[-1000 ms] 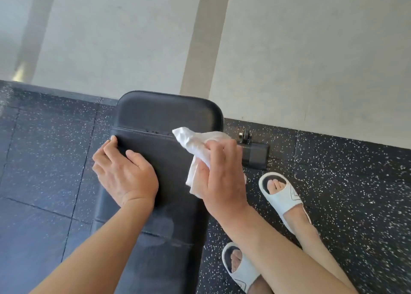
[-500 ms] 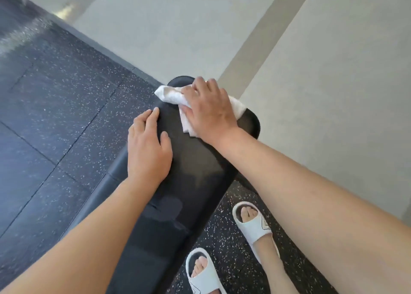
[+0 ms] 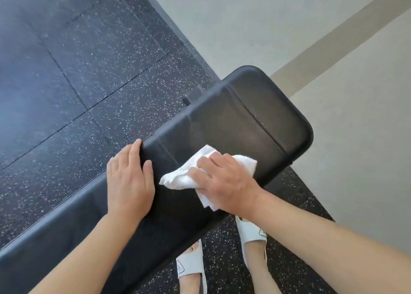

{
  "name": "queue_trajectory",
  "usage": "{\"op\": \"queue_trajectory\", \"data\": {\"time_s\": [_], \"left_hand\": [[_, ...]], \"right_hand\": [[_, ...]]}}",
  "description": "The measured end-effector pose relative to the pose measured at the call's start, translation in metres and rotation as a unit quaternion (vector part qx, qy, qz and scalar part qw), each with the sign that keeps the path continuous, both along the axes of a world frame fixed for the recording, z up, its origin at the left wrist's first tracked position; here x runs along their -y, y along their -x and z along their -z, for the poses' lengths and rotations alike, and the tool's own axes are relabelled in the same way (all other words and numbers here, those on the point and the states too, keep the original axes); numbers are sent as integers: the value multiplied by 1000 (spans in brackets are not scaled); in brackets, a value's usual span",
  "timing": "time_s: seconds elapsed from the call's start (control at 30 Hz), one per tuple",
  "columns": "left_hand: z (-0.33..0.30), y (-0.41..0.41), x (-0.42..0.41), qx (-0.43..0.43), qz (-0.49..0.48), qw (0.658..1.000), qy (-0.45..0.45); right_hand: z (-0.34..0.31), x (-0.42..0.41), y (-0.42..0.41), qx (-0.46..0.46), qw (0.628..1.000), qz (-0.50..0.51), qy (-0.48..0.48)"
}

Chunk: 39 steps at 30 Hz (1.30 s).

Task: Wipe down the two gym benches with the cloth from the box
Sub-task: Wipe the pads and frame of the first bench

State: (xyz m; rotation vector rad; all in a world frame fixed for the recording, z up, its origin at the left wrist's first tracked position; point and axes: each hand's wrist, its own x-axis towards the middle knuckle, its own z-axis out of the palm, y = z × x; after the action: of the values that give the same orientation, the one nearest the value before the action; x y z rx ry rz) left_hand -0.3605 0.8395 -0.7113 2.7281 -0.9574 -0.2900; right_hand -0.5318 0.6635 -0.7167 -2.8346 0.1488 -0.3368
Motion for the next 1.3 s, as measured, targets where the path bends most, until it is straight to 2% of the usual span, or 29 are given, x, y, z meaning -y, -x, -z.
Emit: {"op": "queue_trajectory", "data": {"time_s": [0.07,0.17,0.27,0.33,0.43,0.53,0.67,0.73,0.83,0.93,1.03,1.17,1.3], "left_hand": [[3,6,5,19,-24,999,12],[7,8,5,30,-37,998,28],[8,6,3,35,-38,998,31],[8,6,2,32,-39,998,27],[7,5,3,23,-36,999,22],[4,5,3,19,-35,999,15],[3,6,4,23,-35,999,15],[3,5,4,23,-33,999,13],[-1,5,4,15,-32,999,15],[-7,0,2,-9,-17,1000,16],[-11,-16,-17,-42,6,999,-11],[-14,-32,-68,-55,-29,996,-57],[-16,-31,-99,-26,-29,998,-53]], "right_hand": [[-3,35,0,-1,999,5,32],[-8,79,-43,-6,994,92,54],[-11,77,-107,-28,979,192,59],[-11,53,-132,-39,977,206,51],[-11,11,-117,-15,990,142,14],[-13,-6,-42,-12,999,30,-16],[-11,46,31,-36,994,-100,25],[-9,79,18,-25,997,-56,46],[-11,102,-36,-13,992,109,54],[-16,69,-89,-25,980,191,39],[-14,-8,-104,-19,994,111,10],[-7,-97,-48,-8,996,-79,-31],[-3,-88,6,-45,973,-221,-41]]}}
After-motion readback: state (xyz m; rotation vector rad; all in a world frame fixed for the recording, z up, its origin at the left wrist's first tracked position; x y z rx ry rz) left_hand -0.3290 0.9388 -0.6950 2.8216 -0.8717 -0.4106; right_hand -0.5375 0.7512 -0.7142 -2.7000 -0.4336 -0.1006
